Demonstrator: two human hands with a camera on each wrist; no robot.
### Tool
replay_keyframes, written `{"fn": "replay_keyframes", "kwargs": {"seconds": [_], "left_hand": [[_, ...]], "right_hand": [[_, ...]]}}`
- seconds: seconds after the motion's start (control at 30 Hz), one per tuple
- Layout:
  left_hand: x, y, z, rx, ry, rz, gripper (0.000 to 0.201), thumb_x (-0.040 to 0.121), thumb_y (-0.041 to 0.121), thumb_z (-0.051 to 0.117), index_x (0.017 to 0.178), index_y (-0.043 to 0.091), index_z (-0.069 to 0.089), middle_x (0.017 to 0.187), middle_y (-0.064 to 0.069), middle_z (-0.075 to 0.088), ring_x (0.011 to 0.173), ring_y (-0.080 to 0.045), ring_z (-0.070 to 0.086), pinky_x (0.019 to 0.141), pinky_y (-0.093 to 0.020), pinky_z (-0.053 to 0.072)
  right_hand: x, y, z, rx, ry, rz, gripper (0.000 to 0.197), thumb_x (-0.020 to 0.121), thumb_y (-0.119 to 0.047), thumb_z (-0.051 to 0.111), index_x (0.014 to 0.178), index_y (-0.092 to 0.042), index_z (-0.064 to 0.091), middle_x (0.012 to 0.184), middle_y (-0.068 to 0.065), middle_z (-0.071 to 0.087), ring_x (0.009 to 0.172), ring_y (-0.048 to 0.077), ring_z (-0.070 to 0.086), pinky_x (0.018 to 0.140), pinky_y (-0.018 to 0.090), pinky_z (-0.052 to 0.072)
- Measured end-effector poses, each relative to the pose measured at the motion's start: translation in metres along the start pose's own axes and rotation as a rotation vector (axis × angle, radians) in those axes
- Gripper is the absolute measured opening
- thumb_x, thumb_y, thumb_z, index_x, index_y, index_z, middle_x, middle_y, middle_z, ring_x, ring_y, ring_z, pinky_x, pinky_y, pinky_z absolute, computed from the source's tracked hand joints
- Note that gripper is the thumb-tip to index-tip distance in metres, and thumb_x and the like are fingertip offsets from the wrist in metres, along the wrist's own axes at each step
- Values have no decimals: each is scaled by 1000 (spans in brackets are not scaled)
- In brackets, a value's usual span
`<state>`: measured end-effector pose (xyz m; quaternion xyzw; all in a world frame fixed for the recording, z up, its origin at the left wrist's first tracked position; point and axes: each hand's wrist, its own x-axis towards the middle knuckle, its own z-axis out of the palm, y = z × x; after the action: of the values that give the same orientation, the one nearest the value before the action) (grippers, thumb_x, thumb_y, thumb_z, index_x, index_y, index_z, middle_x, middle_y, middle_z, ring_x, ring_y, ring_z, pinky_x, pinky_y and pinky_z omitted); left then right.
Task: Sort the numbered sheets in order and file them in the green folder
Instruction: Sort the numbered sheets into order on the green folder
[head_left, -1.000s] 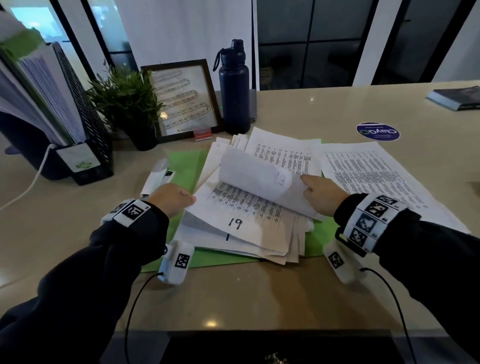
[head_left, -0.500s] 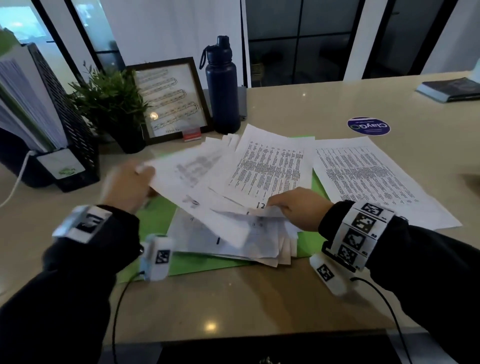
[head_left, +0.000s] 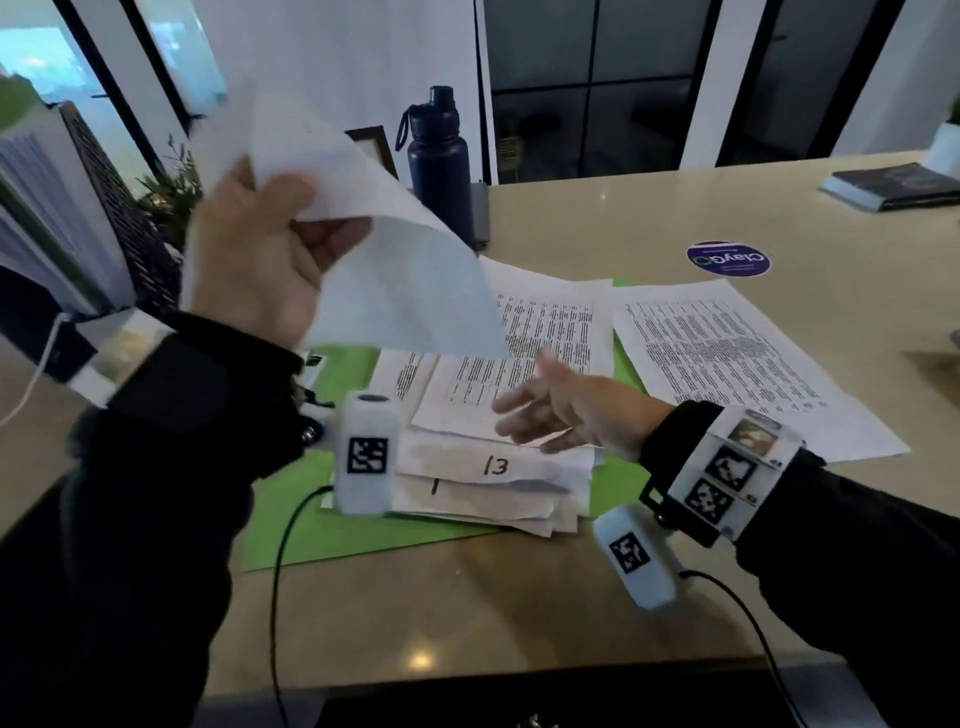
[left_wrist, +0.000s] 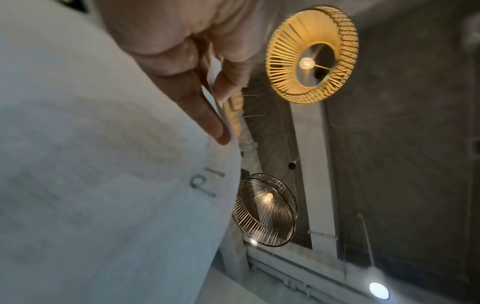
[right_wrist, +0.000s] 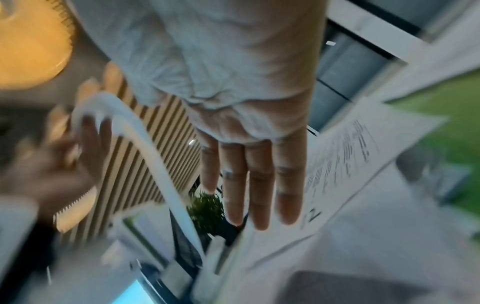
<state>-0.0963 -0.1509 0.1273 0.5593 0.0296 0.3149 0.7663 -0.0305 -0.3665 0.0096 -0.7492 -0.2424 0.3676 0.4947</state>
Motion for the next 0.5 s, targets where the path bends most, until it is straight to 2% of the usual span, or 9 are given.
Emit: {"fn": "replay_keyframes", "kwargs": {"seconds": [0.07,0.17,0.23,0.27,0.33,0.37,0.43,0.47,0.5], "left_hand": [[-15,-22,3,38,-38,-159,22,91,-2,37,86,12,52,59,2,68,55,-11,67,52,-22,54],[-39,-58,1,244,-209,-402,17,90,-1,44,94,8,57,66,-5,71,58,-17,70,49,-22,55],[-57,-78,-1,389,-363,-530,19,83,-1,56,101,4,60,81,-13,73,68,-23,71,53,-25,57],[-63,-86,-3,459,-418,-590,29,75,1,65,103,0,62,91,-21,71,74,-26,70,57,-28,58],[-69,-95,-6,639,-530,-647,56,55,18,75,102,-10,62,104,-32,64,82,-28,69,76,-38,58],[-70,-95,-5,724,-606,-647,63,50,28,77,101,-6,62,104,-33,63,85,-28,69,86,-43,55],[-64,-94,3,781,-624,-607,44,62,33,76,90,5,57,93,-22,60,92,-28,67,92,-45,51],[-56,-92,10,764,-542,-574,27,73,24,72,80,4,55,92,-17,55,94,-27,63,91,-44,52],[-45,-91,17,726,-447,-521,22,81,16,66,70,5,50,90,-15,54,95,-28,59,92,-45,52]], "right_hand": [[-8,-4,-8,412,-5,2,95,75,-78,2,118,-15,58,115,18,66,105,32,63,82,40,49],[-19,-3,-34,683,109,-16,88,81,-77,5,119,-13,52,119,25,62,103,39,62,80,43,50],[-26,1,-53,663,202,24,75,87,-71,20,122,-9,45,113,24,65,96,37,66,74,42,54],[-30,5,-60,612,228,64,72,89,-67,24,121,-7,48,107,21,66,90,33,69,71,40,55],[-35,13,-71,481,256,124,65,92,-61,28,109,-5,59,96,15,66,78,25,71,68,37,55],[-36,17,-74,412,285,127,60,94,-57,31,103,-7,62,94,12,66,76,22,70,71,37,55],[-36,21,-81,258,385,77,45,96,-46,39,94,-10,67,98,10,67,81,19,68,79,39,53],[-37,18,-85,184,441,23,37,97,-39,43,90,-13,68,102,7,67,85,19,66,83,41,52],[-38,15,-90,128,482,-36,30,97,-32,45,88,-16,68,104,3,67,89,18,64,84,40,50]]}}
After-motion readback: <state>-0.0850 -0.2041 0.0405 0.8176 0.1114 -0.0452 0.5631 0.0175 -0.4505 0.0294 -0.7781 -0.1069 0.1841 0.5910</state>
